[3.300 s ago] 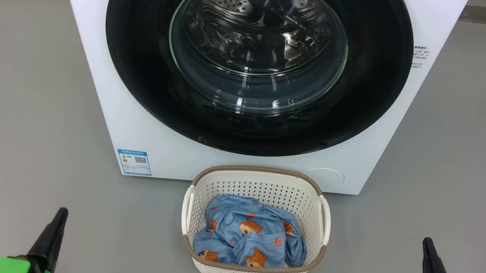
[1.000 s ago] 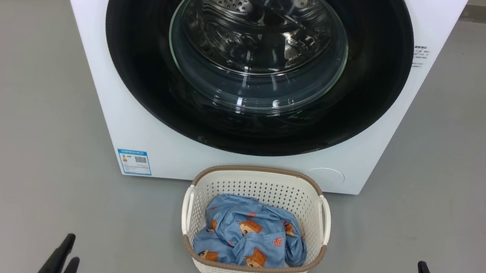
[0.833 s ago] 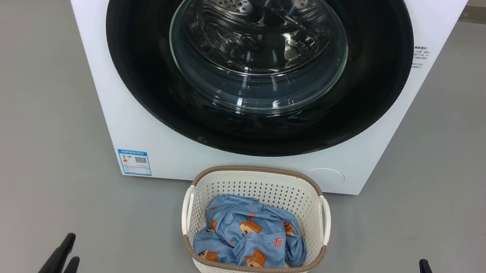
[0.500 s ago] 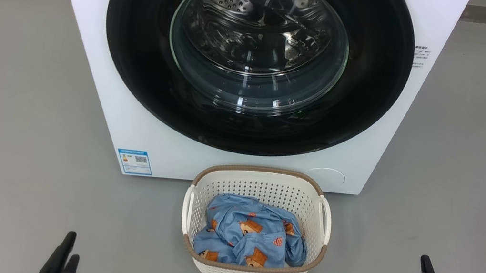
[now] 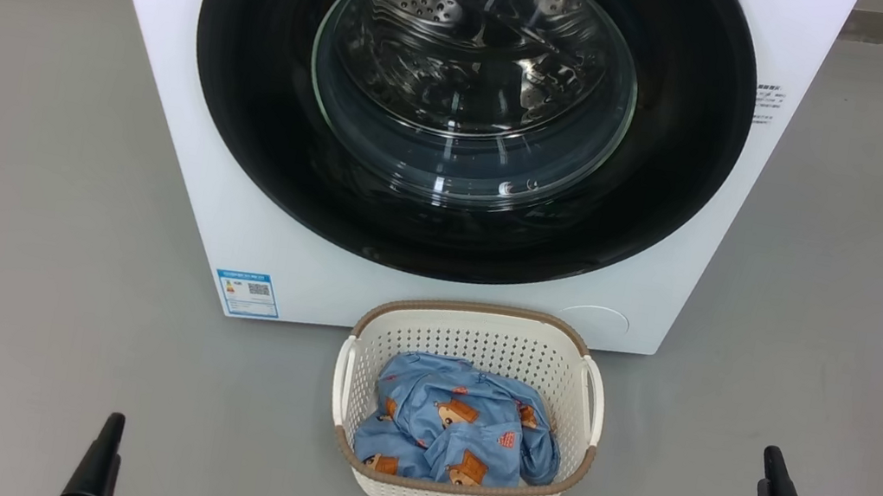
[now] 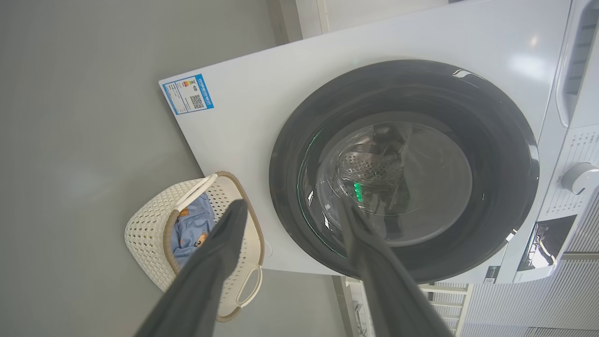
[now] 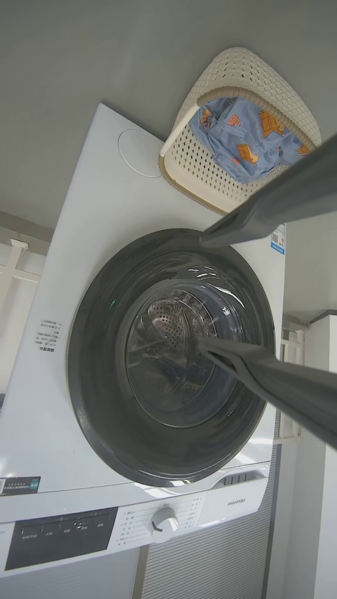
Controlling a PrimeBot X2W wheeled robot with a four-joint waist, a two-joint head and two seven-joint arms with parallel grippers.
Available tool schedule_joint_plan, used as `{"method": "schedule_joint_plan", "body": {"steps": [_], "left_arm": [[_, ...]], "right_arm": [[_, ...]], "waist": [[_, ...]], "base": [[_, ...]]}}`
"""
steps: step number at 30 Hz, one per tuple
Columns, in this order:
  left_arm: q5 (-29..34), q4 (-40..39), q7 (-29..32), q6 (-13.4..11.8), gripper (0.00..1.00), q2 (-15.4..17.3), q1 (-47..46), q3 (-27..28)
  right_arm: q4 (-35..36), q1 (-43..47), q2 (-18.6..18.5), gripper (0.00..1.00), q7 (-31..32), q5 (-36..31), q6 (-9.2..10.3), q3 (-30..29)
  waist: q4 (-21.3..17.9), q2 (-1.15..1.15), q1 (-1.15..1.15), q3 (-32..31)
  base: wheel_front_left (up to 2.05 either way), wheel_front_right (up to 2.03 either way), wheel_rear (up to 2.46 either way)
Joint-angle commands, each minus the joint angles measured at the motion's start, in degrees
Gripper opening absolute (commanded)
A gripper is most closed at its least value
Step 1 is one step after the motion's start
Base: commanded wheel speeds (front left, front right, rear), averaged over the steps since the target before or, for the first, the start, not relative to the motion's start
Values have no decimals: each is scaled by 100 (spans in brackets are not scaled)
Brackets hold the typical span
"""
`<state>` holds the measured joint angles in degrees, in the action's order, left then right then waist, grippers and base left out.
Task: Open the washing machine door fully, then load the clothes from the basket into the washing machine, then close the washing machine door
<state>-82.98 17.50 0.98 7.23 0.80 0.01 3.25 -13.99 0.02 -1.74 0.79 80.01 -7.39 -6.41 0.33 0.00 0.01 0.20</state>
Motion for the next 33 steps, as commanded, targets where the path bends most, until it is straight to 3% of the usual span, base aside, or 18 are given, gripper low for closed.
{"method": "schedule_joint_plan", "body": {"steps": [1,20,33], "left_arm": [[168,-188,-67,7,100,84,-94,104],[1884,-354,-390,11,100,99,-21,203],[3436,-566,-612,14,100,229,84,110]], "right_arm": [[216,-112,-45,100,-72,-215,-3,64],[632,-156,-165,100,-391,-2229,-4,527],[736,-116,-284,100,-608,-3529,-5,725]], "waist": [[3,0,-1,-1],[37,0,-1,-21],[64,0,-1,-34]], "base": [[0,0,0],[0,0,0],[0,0,0]]}}
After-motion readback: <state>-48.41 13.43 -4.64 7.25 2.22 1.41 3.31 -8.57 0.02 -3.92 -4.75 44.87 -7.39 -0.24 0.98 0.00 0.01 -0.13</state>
